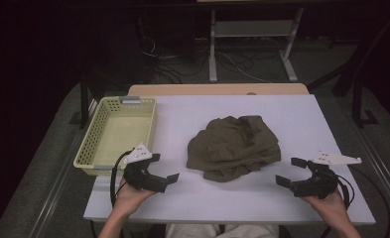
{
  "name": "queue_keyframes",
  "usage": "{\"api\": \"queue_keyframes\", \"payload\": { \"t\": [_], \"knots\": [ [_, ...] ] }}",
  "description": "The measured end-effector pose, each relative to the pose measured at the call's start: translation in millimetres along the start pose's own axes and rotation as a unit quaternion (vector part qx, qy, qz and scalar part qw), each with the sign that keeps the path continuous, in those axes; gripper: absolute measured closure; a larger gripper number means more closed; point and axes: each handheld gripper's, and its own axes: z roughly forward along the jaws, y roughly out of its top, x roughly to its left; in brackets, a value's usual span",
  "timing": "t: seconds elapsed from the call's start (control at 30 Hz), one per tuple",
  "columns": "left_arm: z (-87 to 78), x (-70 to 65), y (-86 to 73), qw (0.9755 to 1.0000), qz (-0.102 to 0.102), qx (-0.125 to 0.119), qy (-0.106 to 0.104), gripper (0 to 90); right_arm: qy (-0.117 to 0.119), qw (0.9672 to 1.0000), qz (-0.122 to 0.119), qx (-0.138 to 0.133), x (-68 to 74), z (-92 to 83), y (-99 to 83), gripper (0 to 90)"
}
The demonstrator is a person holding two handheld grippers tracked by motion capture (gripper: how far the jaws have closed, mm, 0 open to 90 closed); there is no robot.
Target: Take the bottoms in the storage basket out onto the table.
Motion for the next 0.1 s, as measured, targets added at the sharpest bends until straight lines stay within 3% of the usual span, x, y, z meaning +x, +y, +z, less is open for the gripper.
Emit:
{"api": "queue_keyframes", "payload": {
  "t": [0.1],
  "knots": [
    [0.7, 0.4, -3.6, 1.0, -0.002, 0.0, -0.001, 0.0, 0.0, 1.0, 0.002, 0.001, 0.1, 0.1, 0.1, 0.7]
  ]
}}
